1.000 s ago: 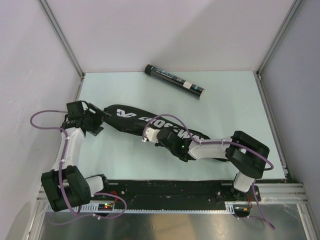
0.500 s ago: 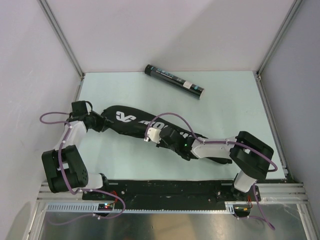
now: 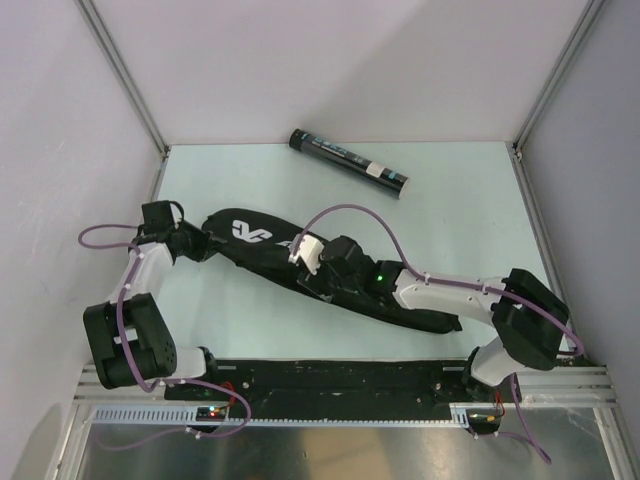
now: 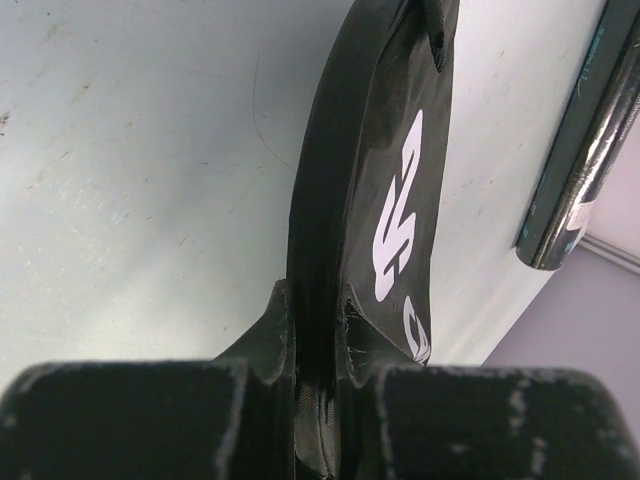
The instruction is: Pack up the badminton gear
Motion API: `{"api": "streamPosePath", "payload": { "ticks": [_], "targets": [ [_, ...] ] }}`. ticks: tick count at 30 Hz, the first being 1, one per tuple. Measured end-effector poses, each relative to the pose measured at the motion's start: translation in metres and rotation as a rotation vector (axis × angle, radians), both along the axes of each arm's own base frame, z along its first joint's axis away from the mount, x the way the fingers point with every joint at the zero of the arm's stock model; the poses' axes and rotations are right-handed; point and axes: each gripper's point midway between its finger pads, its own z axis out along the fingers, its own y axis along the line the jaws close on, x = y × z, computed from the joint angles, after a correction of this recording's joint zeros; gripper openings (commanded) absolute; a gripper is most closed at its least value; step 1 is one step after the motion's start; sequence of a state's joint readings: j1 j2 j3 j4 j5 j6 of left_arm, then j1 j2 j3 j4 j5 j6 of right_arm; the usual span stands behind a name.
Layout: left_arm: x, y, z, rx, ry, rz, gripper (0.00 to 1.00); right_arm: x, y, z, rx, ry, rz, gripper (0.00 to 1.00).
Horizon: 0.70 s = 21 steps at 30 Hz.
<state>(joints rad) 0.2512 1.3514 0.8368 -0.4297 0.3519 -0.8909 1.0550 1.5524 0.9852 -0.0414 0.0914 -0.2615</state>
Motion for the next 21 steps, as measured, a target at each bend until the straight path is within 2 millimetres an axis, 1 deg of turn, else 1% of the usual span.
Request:
{"api": "streamPosePath", "payload": {
  "ticks": [2, 5, 8, 11, 14, 17, 20, 21],
  "targets": [
    [0.0, 0.0, 0.0, 0.0, -0.002, 0.001, 0.0, 0.004, -0.002, 0.001, 0.019, 0.023, -0.014, 0.53],
    [-0.001, 0.0, 0.001, 0.001, -0.003, 0.006, 0.0, 0.012, -0.007, -0.001, 0.032, 0.046, -0.038, 0.53],
    [-0.001, 0.0, 0.002, -0.001, -0.003, 0.01, 0.0, 0.02, -0.008, -0.007, 0.033, 0.057, -0.056, 0.57],
    [-0.001, 0.0, 0.002, 0.0, -0.005, 0.012, 0.0, 0.021, -0.006, -0.021, 0.015, 0.07, -0.054, 0.6],
    [-0.001, -0.001, 0.003, -0.003, -0.006, 0.014, 0.0, 0.023, -0.004, -0.032, -0.003, 0.071, -0.051, 0.61],
    [-0.004, -0.002, 0.001, -0.004, -0.002, 0.014, 0.0, 0.029, -0.001, -0.037, -0.005, 0.055, -0.051, 0.62],
    [-0.004, -0.003, 0.0, -0.008, -0.001, 0.015, 0.0, 0.037, -0.001, -0.039, -0.004, 0.032, -0.061, 0.6],
    [-0.004, -0.004, 0.001, -0.007, -0.002, 0.015, 0.0, 0.041, 0.0, -0.039, -0.005, 0.022, -0.066, 0.57]
  ]
}}
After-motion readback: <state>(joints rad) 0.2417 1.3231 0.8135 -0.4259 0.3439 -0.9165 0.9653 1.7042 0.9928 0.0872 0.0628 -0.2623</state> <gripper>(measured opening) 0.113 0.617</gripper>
